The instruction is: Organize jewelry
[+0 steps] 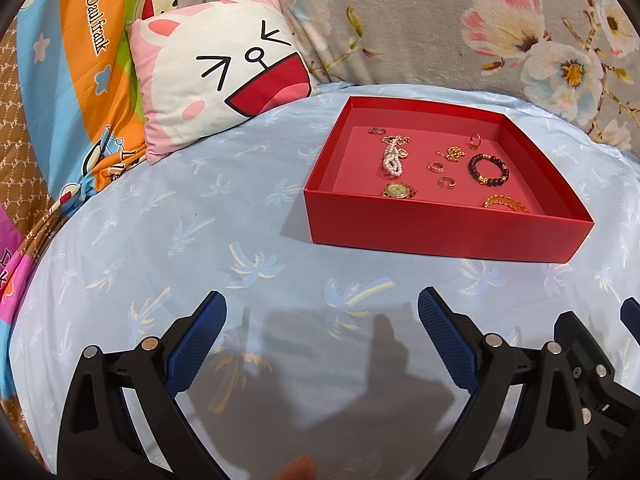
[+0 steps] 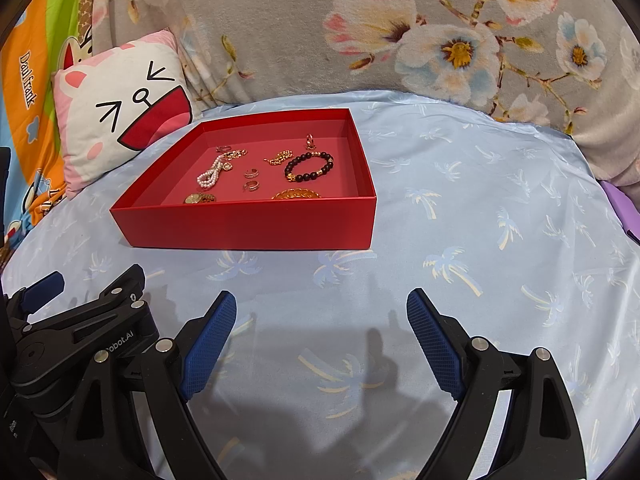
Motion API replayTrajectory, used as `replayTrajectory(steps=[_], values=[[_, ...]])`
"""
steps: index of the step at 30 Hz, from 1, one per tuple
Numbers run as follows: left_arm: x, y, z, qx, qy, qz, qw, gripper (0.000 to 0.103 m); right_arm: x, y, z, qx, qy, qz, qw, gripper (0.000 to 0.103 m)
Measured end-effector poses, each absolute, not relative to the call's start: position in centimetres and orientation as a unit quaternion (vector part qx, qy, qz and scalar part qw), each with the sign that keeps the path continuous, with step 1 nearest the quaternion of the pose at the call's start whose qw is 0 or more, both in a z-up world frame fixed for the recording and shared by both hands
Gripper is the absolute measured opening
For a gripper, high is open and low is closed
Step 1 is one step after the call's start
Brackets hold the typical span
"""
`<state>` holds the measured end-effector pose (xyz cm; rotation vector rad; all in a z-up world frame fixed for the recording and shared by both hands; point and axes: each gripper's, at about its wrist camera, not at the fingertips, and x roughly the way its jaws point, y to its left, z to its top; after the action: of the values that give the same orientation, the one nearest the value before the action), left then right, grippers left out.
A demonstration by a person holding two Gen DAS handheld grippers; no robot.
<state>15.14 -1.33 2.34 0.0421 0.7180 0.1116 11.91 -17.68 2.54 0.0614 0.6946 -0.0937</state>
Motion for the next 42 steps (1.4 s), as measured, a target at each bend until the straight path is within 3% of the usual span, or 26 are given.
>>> replayTrajectory(steps=[42], values=[[14.58,-1.69,2.71,0.027,0.335,0.066,0.940,0.090,11.73,-17.59,2.88,0.030,0.334,-0.040,0.941,0.086]])
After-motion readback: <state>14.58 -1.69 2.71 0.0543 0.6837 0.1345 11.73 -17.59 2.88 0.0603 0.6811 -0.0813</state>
